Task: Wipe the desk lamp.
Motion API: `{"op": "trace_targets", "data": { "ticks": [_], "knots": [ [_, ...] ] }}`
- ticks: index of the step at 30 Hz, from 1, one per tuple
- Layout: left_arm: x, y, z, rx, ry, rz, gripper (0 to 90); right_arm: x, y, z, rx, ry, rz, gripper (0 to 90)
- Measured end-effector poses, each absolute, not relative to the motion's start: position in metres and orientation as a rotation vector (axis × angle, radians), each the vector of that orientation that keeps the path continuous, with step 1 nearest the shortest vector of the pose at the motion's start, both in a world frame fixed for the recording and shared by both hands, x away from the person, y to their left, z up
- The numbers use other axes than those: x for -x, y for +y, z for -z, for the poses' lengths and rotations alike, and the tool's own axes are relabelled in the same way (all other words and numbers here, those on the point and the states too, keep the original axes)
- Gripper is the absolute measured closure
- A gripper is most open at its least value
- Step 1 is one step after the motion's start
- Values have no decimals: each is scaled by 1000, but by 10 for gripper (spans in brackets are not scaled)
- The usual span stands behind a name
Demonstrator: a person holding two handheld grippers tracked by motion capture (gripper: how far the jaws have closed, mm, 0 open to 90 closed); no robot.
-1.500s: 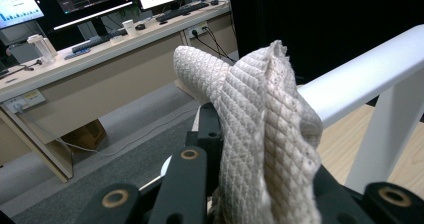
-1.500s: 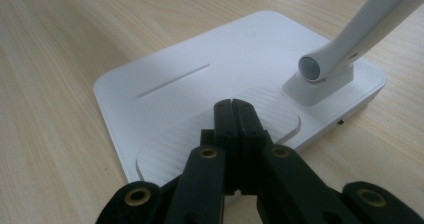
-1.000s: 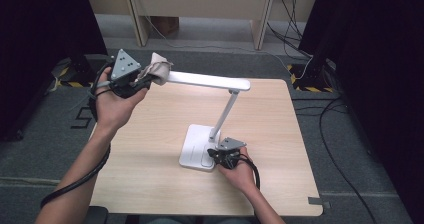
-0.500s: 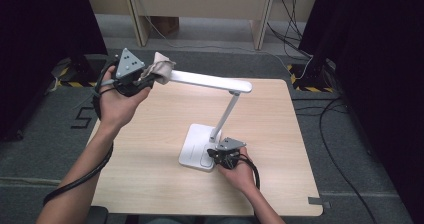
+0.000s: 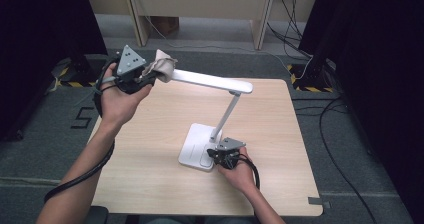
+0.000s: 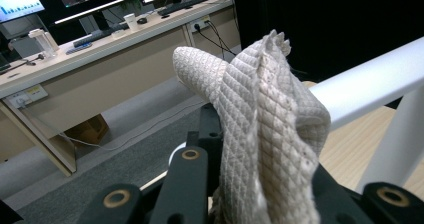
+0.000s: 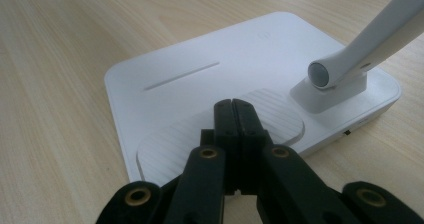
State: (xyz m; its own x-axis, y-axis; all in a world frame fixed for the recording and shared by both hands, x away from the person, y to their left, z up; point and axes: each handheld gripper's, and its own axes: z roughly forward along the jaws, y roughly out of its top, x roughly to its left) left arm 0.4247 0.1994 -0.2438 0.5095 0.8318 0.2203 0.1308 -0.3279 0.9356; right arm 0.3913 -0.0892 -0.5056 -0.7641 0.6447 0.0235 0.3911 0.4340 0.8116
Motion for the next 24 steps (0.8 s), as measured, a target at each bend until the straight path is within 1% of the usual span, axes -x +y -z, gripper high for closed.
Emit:
{"op": "trace_targets", "data": {
  "ticks": [24],
  "knots": [
    [-429,183,246,-1796,789,-885,804,-391,-88,505,-894,2402,-1239,900]
  ]
}}
